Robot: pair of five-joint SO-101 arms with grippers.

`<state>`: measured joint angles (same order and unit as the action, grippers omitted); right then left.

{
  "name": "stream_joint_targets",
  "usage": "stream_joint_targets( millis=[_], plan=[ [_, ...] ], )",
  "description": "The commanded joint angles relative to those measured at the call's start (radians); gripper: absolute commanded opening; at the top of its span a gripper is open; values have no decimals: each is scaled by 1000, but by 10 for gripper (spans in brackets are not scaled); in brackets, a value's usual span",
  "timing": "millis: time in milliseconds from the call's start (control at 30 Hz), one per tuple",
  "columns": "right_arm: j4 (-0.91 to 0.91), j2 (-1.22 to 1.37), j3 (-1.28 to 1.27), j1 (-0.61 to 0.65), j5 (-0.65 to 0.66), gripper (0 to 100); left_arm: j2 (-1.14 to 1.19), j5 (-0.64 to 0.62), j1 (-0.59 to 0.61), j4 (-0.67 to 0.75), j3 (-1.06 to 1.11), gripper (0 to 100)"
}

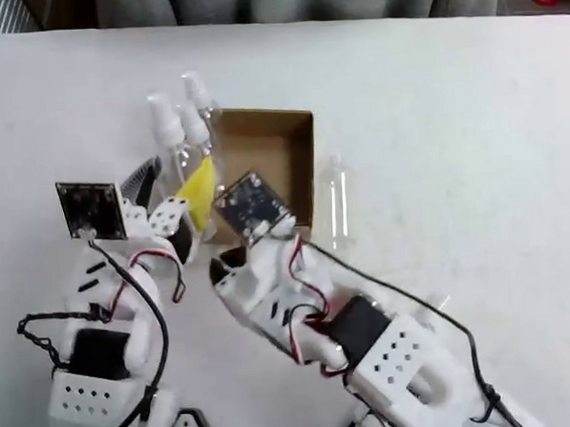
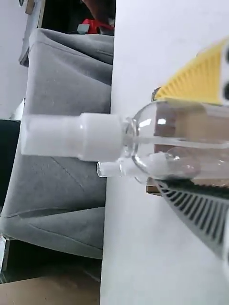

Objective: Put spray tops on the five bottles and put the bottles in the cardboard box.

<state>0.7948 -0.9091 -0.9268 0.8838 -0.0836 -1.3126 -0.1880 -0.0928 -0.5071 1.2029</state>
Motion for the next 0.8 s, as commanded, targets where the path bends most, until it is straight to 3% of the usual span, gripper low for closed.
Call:
stream_joint_targets(
  millis=[0,333,500,633,767],
  plan=[
    [-193,-10,-61,27,11,15,7,-11,7,34,-74,20],
    [-687,-1,-278,22,11,15,4,-2,8,-71,-92,20],
    [-748,2,-305,5,9,15,4,-2,4,-100,-112,20],
    [-765,44,-305,-16,8,15,4,-2,1,-201,-175,20],
    [-889,157,-310,-51,3,15,4,0,1,-239,-198,20]
  ],
)
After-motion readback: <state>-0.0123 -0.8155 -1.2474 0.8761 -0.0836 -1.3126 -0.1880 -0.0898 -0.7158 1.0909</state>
